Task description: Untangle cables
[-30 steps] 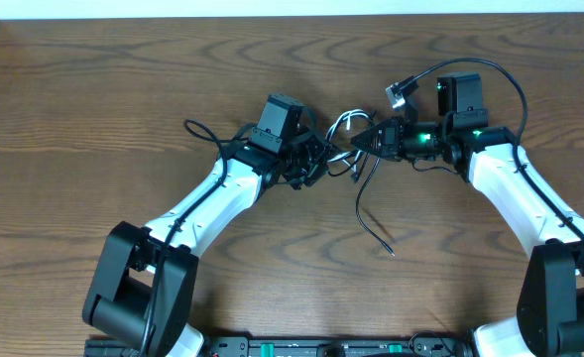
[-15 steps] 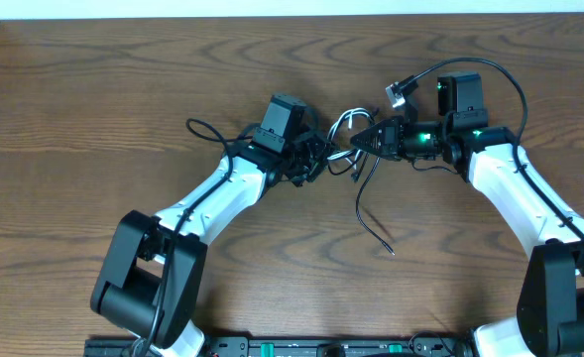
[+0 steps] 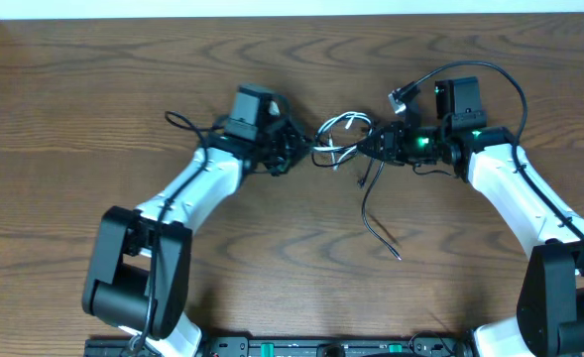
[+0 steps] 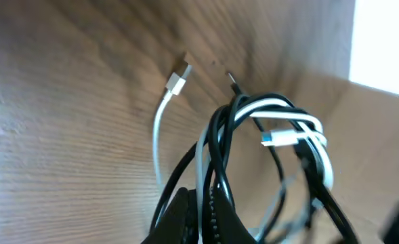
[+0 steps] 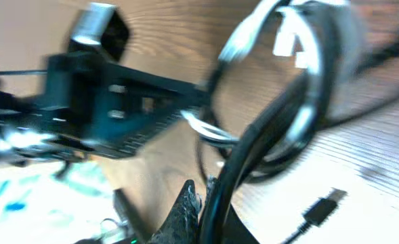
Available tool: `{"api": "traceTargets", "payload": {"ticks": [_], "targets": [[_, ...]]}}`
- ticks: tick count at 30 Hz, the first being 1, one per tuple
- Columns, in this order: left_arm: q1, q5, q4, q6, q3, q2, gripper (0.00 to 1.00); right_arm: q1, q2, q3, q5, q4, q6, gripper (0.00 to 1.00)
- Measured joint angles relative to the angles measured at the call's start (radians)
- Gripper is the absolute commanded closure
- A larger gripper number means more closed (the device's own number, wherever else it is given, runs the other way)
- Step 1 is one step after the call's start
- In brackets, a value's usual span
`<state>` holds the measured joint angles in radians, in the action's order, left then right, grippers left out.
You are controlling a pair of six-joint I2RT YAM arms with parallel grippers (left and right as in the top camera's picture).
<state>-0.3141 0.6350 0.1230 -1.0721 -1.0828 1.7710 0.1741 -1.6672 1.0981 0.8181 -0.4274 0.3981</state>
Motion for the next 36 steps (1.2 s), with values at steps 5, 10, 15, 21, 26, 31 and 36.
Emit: {"api": "traceTargets", "payload": {"ticks": [5,10,15,21,26,31,36], "targets": [[0.1,0.18,0.0,0.154,0.0,0.0,0.93,0.0,0.0,0.0,-0.116,-0.03,-0.027,0.99],[0.221,0.386,0.001,0.28,0.0,0.0,0.93,0.012,0.0,0.0,-0.203,-0.036,-0.081,0.99],[0.312,0.525,0.004,0.362,0.0,0.0,0.93,0.065,0.0,-0.007,-0.303,-0.033,-0.153,0.99],[0.354,0.585,0.087,0.478,-0.001,0.0,0.93,0.132,0.0,-0.04,-0.435,0.001,-0.206,0.99],[0.352,0.451,0.342,0.709,0.006,0.002,0.93,0.153,-0.009,-0.058,-0.559,0.011,-0.225,0.99],[0.296,0.262,0.401,0.717,0.008,0.002,0.89,0.163,-0.013,-0.058,-0.563,0.013,-0.223,0.99],[0.173,0.101,0.349,0.616,0.008,0.002,0.71,0.169,-0.013,-0.059,-0.552,0.013,-0.193,0.99]]}}
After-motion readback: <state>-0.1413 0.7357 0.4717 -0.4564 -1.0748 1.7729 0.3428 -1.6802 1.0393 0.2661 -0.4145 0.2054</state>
